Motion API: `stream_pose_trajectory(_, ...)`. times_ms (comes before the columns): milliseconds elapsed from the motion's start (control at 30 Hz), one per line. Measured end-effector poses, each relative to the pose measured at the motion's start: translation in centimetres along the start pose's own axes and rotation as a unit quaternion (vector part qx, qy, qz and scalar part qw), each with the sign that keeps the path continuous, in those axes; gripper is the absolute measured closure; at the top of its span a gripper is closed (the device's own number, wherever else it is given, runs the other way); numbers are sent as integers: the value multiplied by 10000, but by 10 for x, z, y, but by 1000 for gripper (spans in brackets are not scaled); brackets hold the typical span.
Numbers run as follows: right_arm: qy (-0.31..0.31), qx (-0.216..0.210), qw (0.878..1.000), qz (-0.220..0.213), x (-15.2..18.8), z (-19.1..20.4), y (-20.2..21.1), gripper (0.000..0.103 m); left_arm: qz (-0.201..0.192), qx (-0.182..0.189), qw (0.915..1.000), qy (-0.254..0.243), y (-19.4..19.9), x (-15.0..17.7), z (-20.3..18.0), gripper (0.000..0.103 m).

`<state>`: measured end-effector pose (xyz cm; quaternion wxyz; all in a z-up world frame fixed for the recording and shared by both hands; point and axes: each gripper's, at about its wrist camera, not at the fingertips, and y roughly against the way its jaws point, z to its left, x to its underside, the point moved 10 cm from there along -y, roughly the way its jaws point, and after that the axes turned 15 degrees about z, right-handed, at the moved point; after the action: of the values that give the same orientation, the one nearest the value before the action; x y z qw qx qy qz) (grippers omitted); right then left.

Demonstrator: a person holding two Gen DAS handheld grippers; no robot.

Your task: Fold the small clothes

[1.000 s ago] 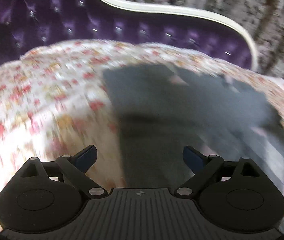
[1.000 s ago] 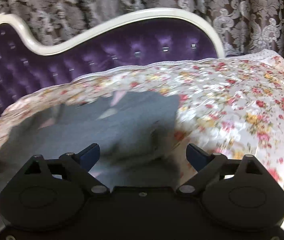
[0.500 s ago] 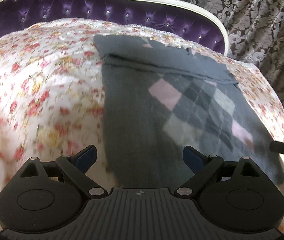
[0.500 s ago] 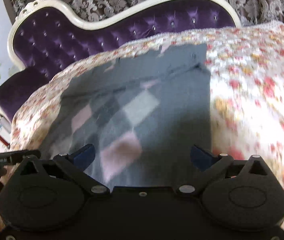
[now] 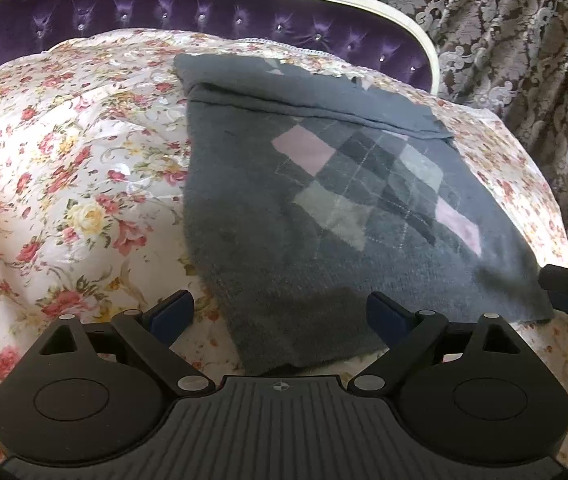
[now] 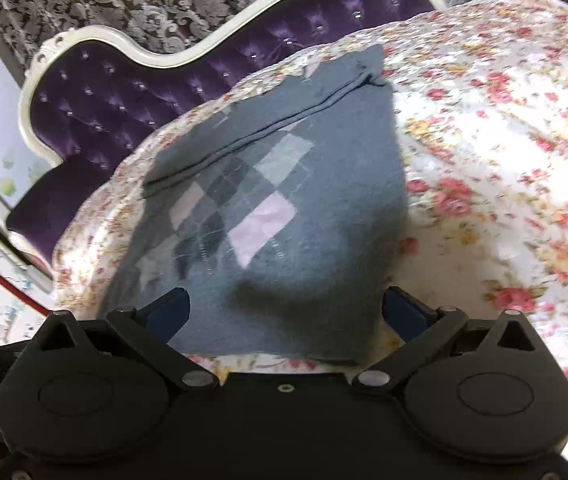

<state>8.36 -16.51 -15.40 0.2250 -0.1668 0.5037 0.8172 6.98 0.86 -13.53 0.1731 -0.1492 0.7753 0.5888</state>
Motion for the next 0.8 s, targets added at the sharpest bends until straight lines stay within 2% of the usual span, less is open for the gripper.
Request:
stream_pose_trajectory(167, -41, -313, 9995, -43, -2, 5, -10, 0, -2, 204, 9997, 118, -3, -7, -2, 9)
stream_pose_trajectory(300, -89, -457, 9989, -111, -4, 5, -13, 0, 61, 507, 9986, 107, -3, -8, -9, 10)
stream_pose_trajectory(600, 2, -481, 9987, -163, -5, 8, -15, 0, 62, 862, 9962, 73, 1, -2, -15, 11)
stream_pose_trajectory(700, -105, -637, 9978, -154, -6, 5, -13, 0, 59, 819, 9966, 50, 3, -1, -12, 23)
stream_pose_trajectory(767, -191, -741, 9970, -119, -6, 3, -12, 0, 27, 775, 9970, 79, 4, -1, -8, 45)
stream_pose_trajectory(800, -203, -767, 9968, -82, -6, 3, -12, 0, 17, 739, 9972, 109, 4, -2, -6, 50)
